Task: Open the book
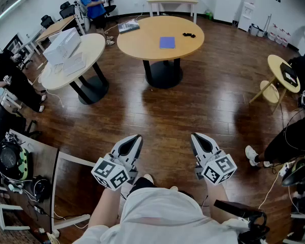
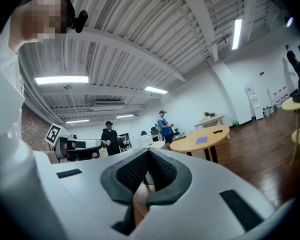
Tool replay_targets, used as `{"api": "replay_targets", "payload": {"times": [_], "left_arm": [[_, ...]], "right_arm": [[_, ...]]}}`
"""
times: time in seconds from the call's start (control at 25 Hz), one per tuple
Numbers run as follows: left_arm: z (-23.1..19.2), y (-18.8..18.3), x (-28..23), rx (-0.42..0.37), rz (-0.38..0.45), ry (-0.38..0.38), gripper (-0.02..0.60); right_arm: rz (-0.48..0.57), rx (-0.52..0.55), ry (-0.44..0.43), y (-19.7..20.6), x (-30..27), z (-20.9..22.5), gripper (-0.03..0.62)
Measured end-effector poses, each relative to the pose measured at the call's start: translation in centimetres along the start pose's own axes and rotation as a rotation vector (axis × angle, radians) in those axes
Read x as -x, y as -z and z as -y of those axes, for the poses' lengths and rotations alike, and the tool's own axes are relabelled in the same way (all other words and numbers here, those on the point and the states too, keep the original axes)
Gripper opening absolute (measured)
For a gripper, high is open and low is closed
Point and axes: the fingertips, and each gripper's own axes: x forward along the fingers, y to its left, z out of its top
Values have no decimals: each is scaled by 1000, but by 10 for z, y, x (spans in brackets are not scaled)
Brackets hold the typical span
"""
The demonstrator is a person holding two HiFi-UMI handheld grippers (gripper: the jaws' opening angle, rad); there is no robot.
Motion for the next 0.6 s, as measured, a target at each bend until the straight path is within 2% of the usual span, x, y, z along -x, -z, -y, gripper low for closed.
{"api": "replay_targets", "payload": {"times": [0.24, 0.4, 0.6], "left_arm": [[-15, 6, -34, 13, 20, 36, 9], [-52, 9, -58, 47, 21, 48, 9], [-106, -16, -103, 46, 38, 64, 9]], "right_arm": [[-13, -7, 25, 8, -13, 27, -3], [-50, 11, 60, 9, -43, 46, -3], [-47, 38, 78, -13, -104, 76, -3]]}}
